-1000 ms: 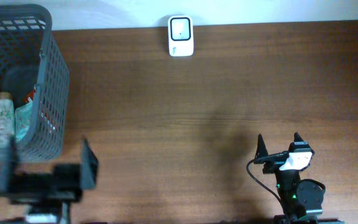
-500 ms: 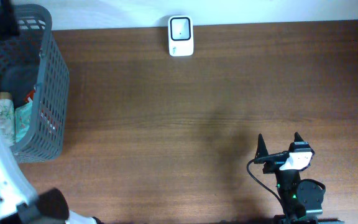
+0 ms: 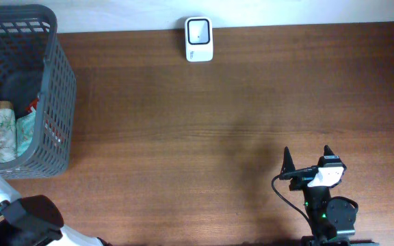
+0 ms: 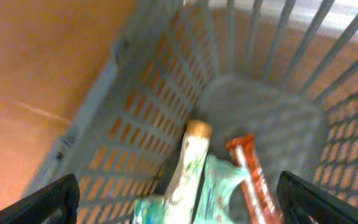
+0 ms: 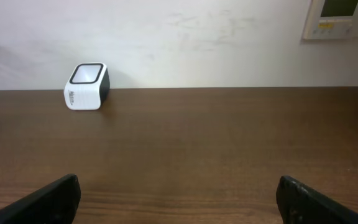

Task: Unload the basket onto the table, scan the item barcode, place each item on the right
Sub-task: 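Reach the left gripper into the grey basket and grasp the green snack bag, then carry the green bag to the table center and release it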

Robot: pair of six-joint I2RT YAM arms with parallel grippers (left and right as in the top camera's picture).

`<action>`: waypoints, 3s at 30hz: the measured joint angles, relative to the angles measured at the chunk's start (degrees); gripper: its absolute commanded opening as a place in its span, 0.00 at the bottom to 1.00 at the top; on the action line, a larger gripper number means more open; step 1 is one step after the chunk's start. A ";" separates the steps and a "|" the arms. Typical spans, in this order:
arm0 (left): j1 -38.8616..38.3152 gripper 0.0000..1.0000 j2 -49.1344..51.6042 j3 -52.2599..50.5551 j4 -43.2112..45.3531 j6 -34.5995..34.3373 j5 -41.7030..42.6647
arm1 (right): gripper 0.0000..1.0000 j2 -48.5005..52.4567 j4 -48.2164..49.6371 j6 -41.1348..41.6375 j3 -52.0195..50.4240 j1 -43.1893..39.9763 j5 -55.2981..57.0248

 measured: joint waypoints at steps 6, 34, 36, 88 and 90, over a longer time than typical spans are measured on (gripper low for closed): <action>-0.66 0.89 0.66 -17.88 4.31 6.51 -2.89 | 0.99 0.00 0.02 0.04 0.00 0.00 0.00; -0.83 0.00 12.72 -31.50 19.69 8.87 -1.97 | 0.99 0.00 0.00 0.02 0.00 0.00 -0.02; -0.87 0.00 12.66 -31.47 19.78 9.09 -2.34 | 0.99 0.00 0.00 0.02 0.00 0.00 -0.02; -66.29 0.75 24.26 -9.77 13.53 -38.73 -7.74 | 0.99 0.00 0.00 0.04 0.00 0.00 0.00; -67.06 0.87 24.26 -9.77 13.88 -38.49 -7.80 | 0.99 0.00 0.00 0.02 0.00 0.00 -0.02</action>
